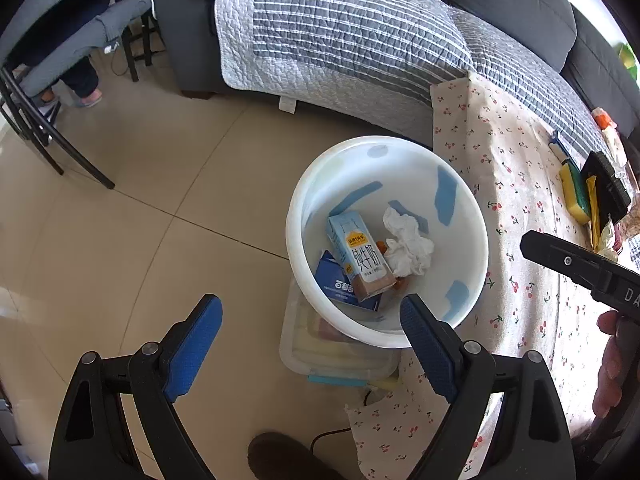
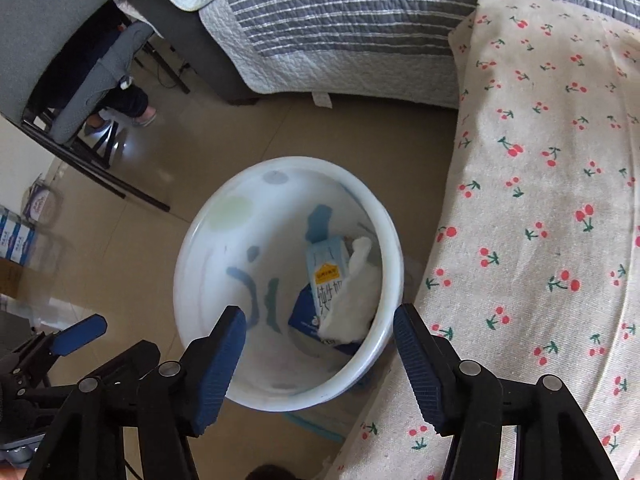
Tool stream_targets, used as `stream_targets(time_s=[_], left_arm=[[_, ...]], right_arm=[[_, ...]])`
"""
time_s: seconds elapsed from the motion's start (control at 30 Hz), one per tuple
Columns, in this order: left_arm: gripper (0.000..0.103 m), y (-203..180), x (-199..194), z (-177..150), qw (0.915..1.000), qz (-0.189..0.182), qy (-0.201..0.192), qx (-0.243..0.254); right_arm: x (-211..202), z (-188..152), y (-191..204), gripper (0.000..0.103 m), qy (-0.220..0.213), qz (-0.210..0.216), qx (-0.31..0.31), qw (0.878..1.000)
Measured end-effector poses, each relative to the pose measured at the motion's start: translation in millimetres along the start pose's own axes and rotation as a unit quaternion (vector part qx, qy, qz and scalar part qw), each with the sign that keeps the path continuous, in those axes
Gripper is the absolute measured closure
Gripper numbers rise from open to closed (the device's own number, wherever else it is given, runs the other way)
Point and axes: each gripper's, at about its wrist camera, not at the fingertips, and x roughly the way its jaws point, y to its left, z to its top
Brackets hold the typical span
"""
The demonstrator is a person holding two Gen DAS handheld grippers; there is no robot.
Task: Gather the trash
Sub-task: 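Carry the white tissue over the bin and open the right gripper, then move the left gripper back to the table and grasp the crumpled wrapper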
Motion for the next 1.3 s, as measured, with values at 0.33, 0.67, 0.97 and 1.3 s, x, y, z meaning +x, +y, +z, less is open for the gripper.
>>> stream_targets(time_s=[0.33,0.67,0.97,1.3], left_arm=[[0.011,-20.1,-0.2,0.0,0.9999,-0.009,0.004,0.011],[0.011,-72.4,-5.1,2.5,0.9986,-0.02,-0.001,0.048],[0.011,-137.2,-7.9,4.6,0.9957,-0.042,-0.005,0.082],[0.001,-225.9,-6.0,6.9,0.988,-0.076,-0.023,0.132]], right_arm=[[-42.2,-18.5,-33.6,0.031,-0.008,-0.07,-0.011,0.997],[-97.0,-39.7,-85.3,0.026,-0.029,-0.132,-0.007,0.991],[-134.1,-53.7,-130.7,0.025,-0.051,-0.158,0.023,0.986],[-175.4,-73.9,-195.6,0.013,-0.066,-0.163,0.073,0.982]])
